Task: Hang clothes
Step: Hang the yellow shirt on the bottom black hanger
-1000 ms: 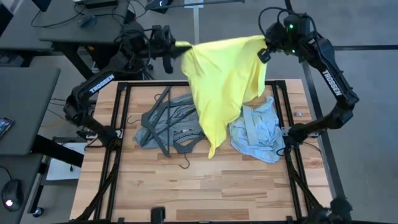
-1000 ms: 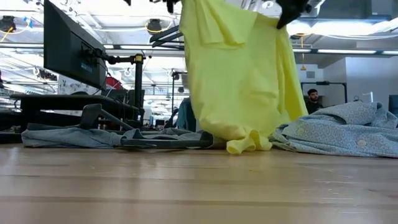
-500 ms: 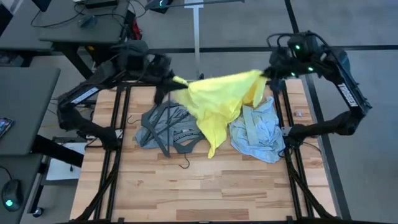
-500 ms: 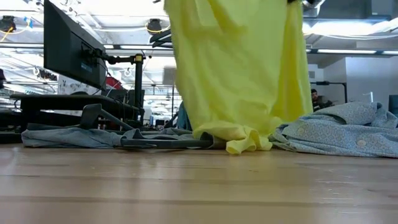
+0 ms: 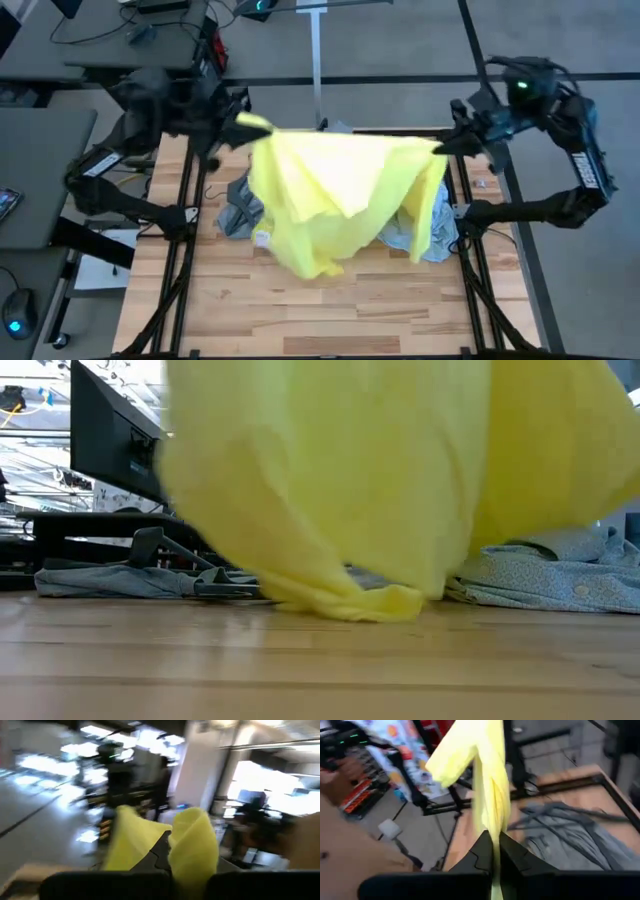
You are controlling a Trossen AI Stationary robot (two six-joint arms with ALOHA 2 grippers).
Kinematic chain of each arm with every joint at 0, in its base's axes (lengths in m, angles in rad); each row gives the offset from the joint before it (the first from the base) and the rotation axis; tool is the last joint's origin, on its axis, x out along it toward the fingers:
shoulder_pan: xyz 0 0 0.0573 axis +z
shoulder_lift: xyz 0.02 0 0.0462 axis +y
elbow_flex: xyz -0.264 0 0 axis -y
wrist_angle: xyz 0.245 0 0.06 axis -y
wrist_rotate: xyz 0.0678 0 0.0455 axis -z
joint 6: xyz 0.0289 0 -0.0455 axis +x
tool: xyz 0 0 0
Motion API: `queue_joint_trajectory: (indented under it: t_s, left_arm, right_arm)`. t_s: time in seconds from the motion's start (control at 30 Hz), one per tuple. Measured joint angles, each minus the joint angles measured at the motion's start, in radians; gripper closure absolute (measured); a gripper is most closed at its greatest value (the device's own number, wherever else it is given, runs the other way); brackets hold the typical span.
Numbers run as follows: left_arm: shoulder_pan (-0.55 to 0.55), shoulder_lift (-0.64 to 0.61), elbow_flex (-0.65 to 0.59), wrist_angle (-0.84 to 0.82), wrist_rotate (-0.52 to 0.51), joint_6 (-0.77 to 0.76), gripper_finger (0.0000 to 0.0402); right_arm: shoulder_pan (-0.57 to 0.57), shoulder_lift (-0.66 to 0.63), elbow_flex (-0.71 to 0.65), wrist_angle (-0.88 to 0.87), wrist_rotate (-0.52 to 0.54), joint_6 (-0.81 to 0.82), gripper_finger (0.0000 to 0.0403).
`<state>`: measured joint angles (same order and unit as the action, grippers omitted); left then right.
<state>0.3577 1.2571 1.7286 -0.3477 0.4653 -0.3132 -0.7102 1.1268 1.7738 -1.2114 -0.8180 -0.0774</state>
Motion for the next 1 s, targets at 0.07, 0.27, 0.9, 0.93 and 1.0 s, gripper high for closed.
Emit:
queue_joint_trajectory:
  t_s: [0.07, 0.27, 0.9, 0.93, 1.0]
  left_arm:
    - [0.049, 0.042, -0.025, -0.005, -0.006, -0.009, 0.0401]
    - [0.148, 0.214, -0.108, -0.009, -0.016, 0.018, 0.0401]
    - [0.146, 0.739, -0.135, 0.07, 0.004, 0.094, 0.0399]
    - [0.146, 0.74, -0.135, 0.067, 0.004, 0.102, 0.0393]
    - [0.147, 0.74, -0.134, 0.068, 0.006, 0.11, 0.0375]
  right_arm:
    - [-0.04, 0.017, -0.074, -0.014, 0.041, -0.026, 0.0403]
    - [-0.178, 0.04, -0.392, 0.057, 0.113, -0.051, 0.0403]
    - [-0.366, 0.04, -0.947, 0.353, 0.276, 0.018, 0.0389]
    - [-0.366, 0.04, -0.947, 0.359, 0.276, 0.017, 0.0382]
    - [-0.366, 0.04, -0.946, 0.38, 0.275, 0.017, 0.0364]
